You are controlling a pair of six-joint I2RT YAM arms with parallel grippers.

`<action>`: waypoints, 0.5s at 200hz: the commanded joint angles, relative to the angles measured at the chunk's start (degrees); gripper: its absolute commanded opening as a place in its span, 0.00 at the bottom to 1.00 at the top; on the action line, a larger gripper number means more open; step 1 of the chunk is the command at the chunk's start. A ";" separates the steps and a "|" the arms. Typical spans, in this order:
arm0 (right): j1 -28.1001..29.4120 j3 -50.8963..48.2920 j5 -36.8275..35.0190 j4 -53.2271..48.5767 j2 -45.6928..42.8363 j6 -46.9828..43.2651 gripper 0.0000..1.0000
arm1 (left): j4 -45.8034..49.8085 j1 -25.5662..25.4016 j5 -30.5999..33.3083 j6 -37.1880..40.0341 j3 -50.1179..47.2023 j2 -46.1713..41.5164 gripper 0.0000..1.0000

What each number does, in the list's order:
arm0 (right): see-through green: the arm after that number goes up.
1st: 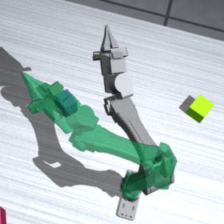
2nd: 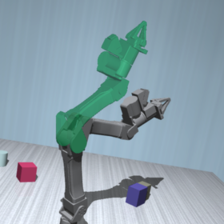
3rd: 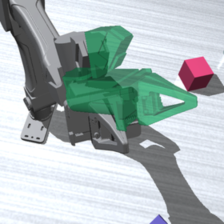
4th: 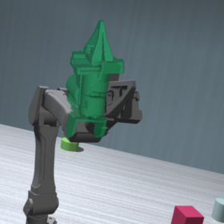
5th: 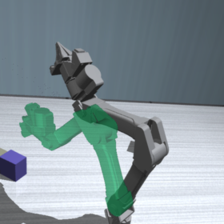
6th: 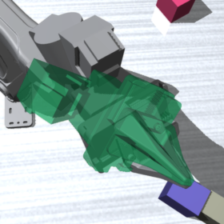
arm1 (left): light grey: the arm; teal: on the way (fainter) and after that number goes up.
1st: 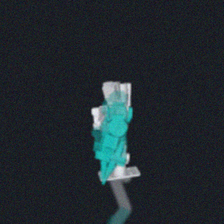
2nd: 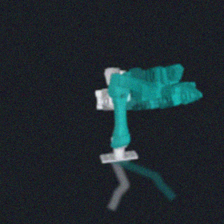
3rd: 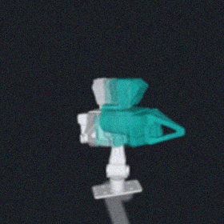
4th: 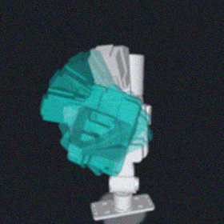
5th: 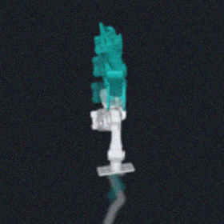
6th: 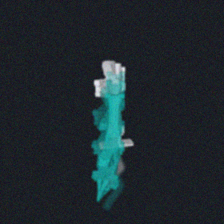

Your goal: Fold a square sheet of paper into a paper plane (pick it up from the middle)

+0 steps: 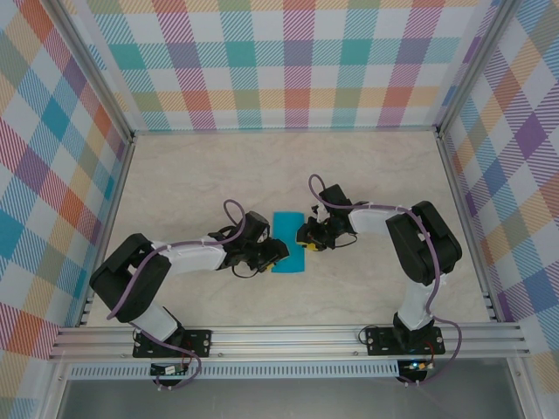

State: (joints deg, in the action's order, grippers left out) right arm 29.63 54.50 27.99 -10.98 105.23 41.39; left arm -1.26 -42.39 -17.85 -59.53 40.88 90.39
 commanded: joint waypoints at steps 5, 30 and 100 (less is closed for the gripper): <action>0.61 -2.82 -3.49 -1.99 3.34 0.56 0.30 | -1.22 -0.75 -0.09 -0.94 0.41 0.64 0.48; 0.63 -2.91 -3.30 -1.79 3.18 0.71 0.30 | -3.05 -0.64 -0.24 -0.94 1.01 2.27 0.50; 0.63 -2.95 -3.40 -2.21 2.67 0.54 0.30 | -8.00 2.05 -2.03 -1.05 6.11 7.92 0.55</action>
State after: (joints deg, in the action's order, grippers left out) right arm 29.58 54.04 28.08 -10.31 104.95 41.58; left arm -6.50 -41.80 -18.63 -60.49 44.84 96.68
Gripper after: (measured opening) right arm 0.300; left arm 0.547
